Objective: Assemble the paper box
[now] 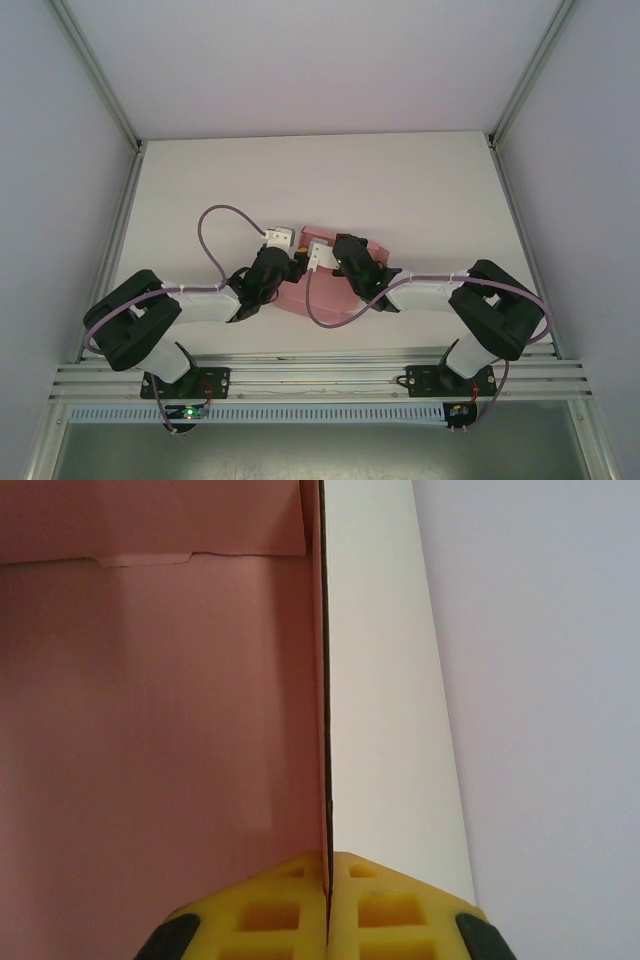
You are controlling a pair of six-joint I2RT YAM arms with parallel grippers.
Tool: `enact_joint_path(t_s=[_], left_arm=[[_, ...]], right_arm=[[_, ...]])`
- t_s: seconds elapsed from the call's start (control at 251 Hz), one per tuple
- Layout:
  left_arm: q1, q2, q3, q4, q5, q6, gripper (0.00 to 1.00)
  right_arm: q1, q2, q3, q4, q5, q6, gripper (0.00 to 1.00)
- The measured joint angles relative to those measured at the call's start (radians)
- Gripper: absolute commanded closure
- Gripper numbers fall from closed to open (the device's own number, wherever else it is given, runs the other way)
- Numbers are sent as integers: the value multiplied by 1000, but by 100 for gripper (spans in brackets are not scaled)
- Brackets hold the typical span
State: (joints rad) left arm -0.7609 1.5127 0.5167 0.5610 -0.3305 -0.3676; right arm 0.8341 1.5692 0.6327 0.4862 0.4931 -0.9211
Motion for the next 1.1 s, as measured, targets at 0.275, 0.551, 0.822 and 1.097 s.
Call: enact_joint_path(t_s=[0.275,0.551,0.822,1.097], left_arm=[[4,102,51,-24,-10,-4,47],[4,154,105,-31,-39,-5,61],[2,216,158,-30,-88,5,86],[-21,216,139,-4,-134,19,100]], right_arm=[[2,-18,-5,-1,-13,0,100],[3,-20,-11,0,-39,-1,100],[8,-24,-11,0,-49,0,100],[8,-35,-11,2,-61,6,100]])
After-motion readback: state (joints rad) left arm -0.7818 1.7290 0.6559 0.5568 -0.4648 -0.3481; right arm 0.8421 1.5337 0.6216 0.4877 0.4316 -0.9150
